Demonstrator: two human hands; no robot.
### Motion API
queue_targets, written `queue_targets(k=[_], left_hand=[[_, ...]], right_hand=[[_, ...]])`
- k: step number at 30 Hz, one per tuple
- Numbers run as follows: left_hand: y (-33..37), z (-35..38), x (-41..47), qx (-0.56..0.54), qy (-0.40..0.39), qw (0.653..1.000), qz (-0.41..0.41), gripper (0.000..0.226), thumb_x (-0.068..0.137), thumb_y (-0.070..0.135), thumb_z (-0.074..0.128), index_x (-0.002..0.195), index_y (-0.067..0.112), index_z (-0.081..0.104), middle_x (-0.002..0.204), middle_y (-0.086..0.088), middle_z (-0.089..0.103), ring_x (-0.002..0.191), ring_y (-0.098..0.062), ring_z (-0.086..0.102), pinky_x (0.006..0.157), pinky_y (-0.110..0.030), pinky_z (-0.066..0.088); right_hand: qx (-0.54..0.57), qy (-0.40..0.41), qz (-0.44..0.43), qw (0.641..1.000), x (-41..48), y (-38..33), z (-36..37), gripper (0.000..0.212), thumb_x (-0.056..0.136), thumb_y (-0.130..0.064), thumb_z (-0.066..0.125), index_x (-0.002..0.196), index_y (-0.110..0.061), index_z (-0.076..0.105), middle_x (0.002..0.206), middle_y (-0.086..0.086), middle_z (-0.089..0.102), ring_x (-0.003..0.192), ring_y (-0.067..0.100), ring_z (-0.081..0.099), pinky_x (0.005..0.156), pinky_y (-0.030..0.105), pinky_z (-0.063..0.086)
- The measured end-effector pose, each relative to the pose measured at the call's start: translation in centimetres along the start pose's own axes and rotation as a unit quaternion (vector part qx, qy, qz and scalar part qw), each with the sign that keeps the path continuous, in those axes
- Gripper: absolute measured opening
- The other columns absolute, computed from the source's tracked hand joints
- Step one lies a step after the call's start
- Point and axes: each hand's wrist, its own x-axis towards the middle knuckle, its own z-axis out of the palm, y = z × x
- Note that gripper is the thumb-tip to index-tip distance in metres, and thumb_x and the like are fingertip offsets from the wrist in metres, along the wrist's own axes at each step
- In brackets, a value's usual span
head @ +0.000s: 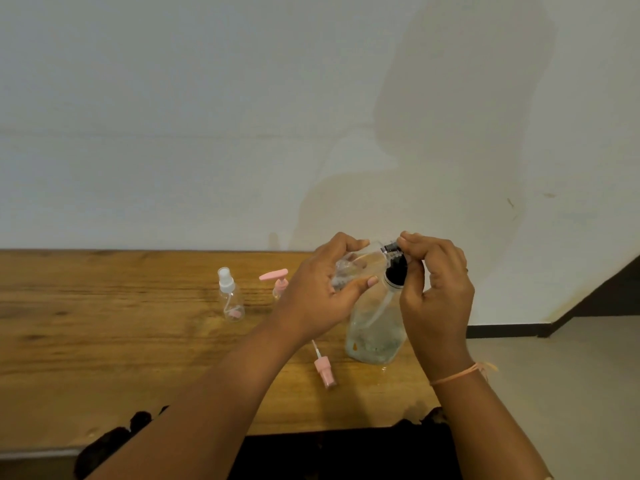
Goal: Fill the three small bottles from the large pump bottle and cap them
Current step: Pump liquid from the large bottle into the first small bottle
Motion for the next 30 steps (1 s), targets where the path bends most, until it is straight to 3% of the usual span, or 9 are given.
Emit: queue_targets(k=[2, 5, 7, 12, 21, 28, 30], left_hand=[[-0.2, 0.1, -0.1, 0.004, -0.012, 1.0, -0.012, 0.028, 0.082, 0.032, 0.068, 0.09, 0.046, 0.045, 0.107, 0.012, 0.062, 0.095, -0.001, 0.061, 0.075, -0.021, 0.049], [-0.4, 0.2, -0.4, 0.006, -0.015, 0.999, -0.03, 0.022, 0.079, 0.038, 0.064, 0.091, 0.042, 0.046, 0.104, 0.01, 0.062, 0.093, -0.006, 0.062, 0.077, -0.029, 0.053], [-0.3, 0.2, -0.5, 0.014, -0.012, 0.999, -0.027, 0.022, 0.079, 0.04, 0.062, 0.094, 0.037, 0.047, 0.101, 0.009, 0.063, 0.092, -0.006, 0.061, 0.077, -0.031, 0.053], [0.3, 0.0, -0.1, -0.001, 0.003, 1.0, -0.004, 0.025, 0.082, 0.029, 0.068, 0.093, 0.039, 0.047, 0.112, 0.011, 0.063, 0.1, 0.001, 0.06, 0.079, -0.015, 0.048], [-0.4, 0.3, -0.3, 0.002, -0.012, 0.999, -0.031, 0.022, 0.079, 0.037, 0.064, 0.094, 0.033, 0.048, 0.104, 0.007, 0.064, 0.093, -0.007, 0.062, 0.078, -0.028, 0.052], [0.4, 0.0, 0.0, -0.006, -0.002, 1.0, -0.011, 0.026, 0.079, 0.036, 0.064, 0.101, 0.028, 0.051, 0.112, 0.009, 0.064, 0.101, -0.007, 0.061, 0.082, -0.026, 0.052], [0.2, -0.1, 0.0, -0.008, -0.006, 1.0, -0.018, 0.024, 0.08, 0.035, 0.066, 0.097, 0.034, 0.05, 0.113, 0.008, 0.064, 0.101, -0.006, 0.061, 0.082, -0.025, 0.051]], right_hand=[[-0.006, -0.005, 0.0, 1.0, -0.4, 0.5, 0.3, 0.022, 0.08, 0.012, 0.055, 0.095, 0.0, 0.066, 0.097, 0.007, 0.063, 0.096, 0.015, 0.054, 0.088, 0.007, 0.037], [-0.012, -0.016, -0.007, 1.0, -0.7, 0.9, 0.3, 0.023, 0.079, 0.013, 0.055, 0.096, 0.001, 0.065, 0.097, 0.011, 0.065, 0.096, 0.02, 0.057, 0.091, 0.008, 0.035], [-0.007, -0.015, -0.003, 1.0, -0.7, 0.5, 0.1, 0.021, 0.081, 0.01, 0.054, 0.096, 0.0, 0.066, 0.097, 0.008, 0.064, 0.094, 0.021, 0.057, 0.091, 0.007, 0.035], [0.002, -0.01, -0.003, 1.0, 0.3, -0.2, -0.5, 0.02, 0.081, 0.009, 0.054, 0.095, 0.0, 0.067, 0.097, -0.001, 0.06, 0.095, 0.016, 0.055, 0.09, 0.005, 0.034], [0.009, -0.017, -0.005, 1.0, -0.7, 0.8, 0.2, 0.025, 0.08, 0.012, 0.057, 0.098, -0.002, 0.065, 0.101, -0.005, 0.054, 0.098, 0.011, 0.052, 0.089, 0.007, 0.039], [0.017, 0.0, 0.006, 1.0, 0.2, -0.3, -0.1, 0.022, 0.081, 0.01, 0.054, 0.095, -0.002, 0.066, 0.1, -0.006, 0.056, 0.099, 0.011, 0.054, 0.089, 0.008, 0.039], [0.018, 0.001, 0.008, 1.0, 0.1, -0.2, 0.1, 0.022, 0.08, 0.01, 0.055, 0.095, -0.003, 0.066, 0.1, -0.006, 0.056, 0.099, 0.011, 0.054, 0.089, 0.008, 0.039]])
